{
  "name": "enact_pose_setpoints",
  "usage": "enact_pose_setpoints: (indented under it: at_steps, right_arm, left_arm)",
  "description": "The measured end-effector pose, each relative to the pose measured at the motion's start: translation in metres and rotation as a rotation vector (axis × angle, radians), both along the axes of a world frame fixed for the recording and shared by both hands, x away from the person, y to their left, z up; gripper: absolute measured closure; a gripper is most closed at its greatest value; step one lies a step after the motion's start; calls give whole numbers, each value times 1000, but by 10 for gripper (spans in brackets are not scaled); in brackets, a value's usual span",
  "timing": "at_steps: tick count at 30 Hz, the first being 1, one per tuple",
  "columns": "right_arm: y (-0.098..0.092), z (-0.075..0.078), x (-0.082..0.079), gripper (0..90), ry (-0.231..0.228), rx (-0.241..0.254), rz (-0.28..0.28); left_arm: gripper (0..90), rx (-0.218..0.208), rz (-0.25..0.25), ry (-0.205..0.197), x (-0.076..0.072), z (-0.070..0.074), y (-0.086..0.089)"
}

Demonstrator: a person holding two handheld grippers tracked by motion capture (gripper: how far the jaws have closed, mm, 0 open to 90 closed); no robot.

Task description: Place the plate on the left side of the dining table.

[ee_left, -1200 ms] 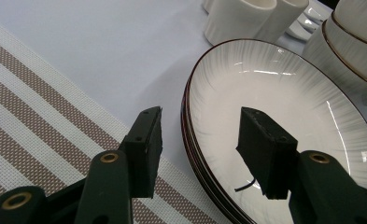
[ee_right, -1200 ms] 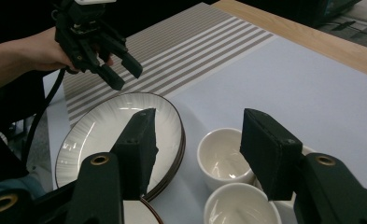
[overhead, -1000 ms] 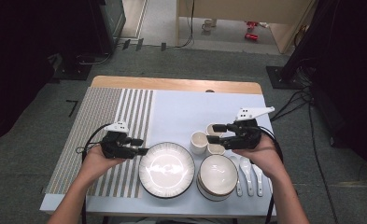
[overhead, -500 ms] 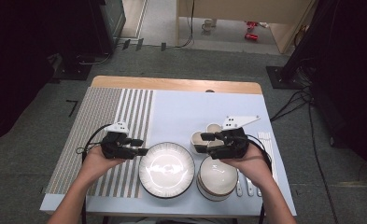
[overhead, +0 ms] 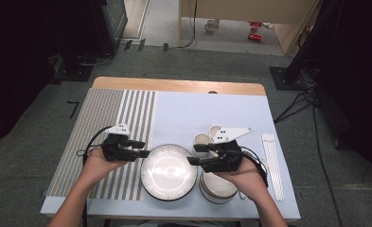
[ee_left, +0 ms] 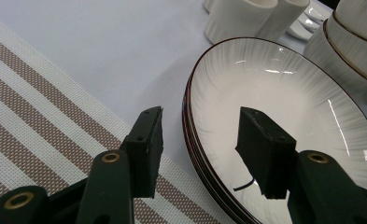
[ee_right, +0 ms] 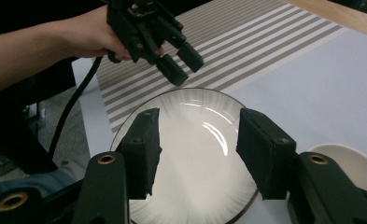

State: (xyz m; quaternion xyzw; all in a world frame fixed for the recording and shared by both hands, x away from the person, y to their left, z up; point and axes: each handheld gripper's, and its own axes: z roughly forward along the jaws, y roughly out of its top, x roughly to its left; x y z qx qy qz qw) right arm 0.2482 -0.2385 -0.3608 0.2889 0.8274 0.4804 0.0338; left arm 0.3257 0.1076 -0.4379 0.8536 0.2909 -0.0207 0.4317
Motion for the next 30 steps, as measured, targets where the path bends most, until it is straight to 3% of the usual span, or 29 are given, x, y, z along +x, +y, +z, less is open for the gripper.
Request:
enact_pose_setpoints:
  at_steps: [11,30]
  right_arm:
    - [23,-5,-14,510,-1,-9,46]
    - [48,-18,-42,551,-8,-48,31]
  left_arm:
    - [507,-4,0,-1,0,0,1]
    - [507,-7,-4,5,0,-1,1]
